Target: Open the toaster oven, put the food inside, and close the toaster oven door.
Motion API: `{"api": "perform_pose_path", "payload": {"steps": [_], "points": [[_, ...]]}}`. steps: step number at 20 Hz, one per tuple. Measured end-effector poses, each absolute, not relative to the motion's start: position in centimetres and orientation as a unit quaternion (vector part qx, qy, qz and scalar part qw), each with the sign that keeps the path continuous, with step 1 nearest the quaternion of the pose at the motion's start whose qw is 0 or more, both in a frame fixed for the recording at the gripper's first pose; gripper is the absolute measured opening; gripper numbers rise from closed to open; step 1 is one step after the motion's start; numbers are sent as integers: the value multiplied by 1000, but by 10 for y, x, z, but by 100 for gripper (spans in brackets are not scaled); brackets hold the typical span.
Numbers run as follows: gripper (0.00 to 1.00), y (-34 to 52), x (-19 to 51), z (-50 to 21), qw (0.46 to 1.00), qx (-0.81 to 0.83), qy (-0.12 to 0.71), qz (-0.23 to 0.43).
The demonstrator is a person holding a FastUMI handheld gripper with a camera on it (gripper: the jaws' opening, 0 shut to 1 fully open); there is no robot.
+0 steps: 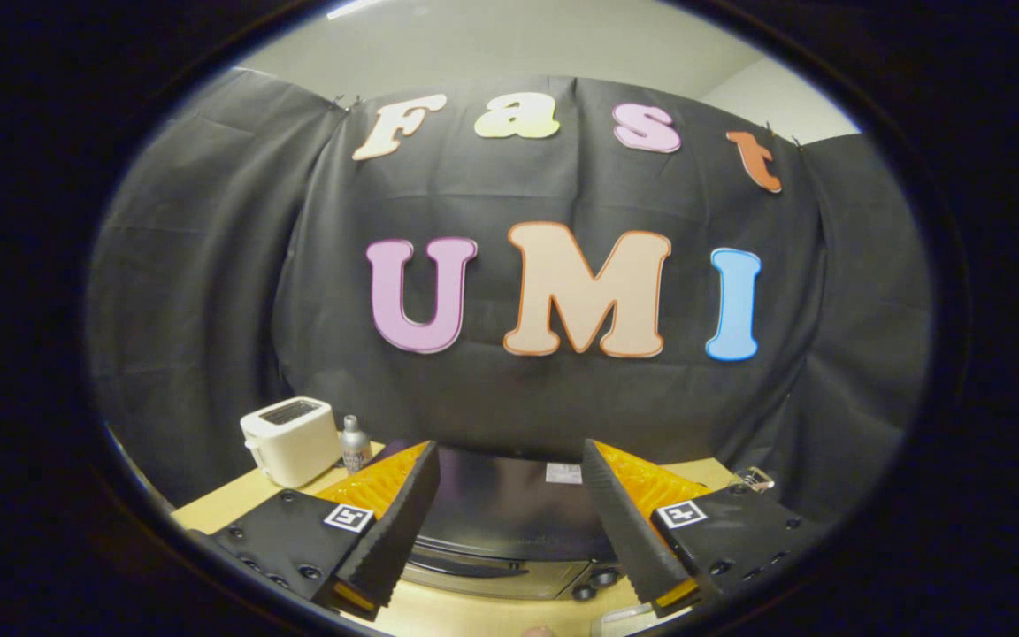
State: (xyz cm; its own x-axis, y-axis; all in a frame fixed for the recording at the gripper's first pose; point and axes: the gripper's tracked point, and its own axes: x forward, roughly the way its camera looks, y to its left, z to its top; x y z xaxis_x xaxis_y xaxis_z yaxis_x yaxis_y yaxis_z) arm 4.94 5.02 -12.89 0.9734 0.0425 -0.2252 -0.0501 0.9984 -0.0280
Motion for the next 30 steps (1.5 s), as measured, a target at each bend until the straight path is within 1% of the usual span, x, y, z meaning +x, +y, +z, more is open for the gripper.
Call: {"api": "perform_pose_path", "payload": {"steps": [8,14,15,21,30], "points": [[100,55,56,-220,981,-39,188,23],[100,48,42,-263,970,-30,238,21],[100,47,42,-258,973,-21,227,20],[100,46,29,-264,970,8,240,28],[100,49,-35,-280,957,19,285,56]]}}
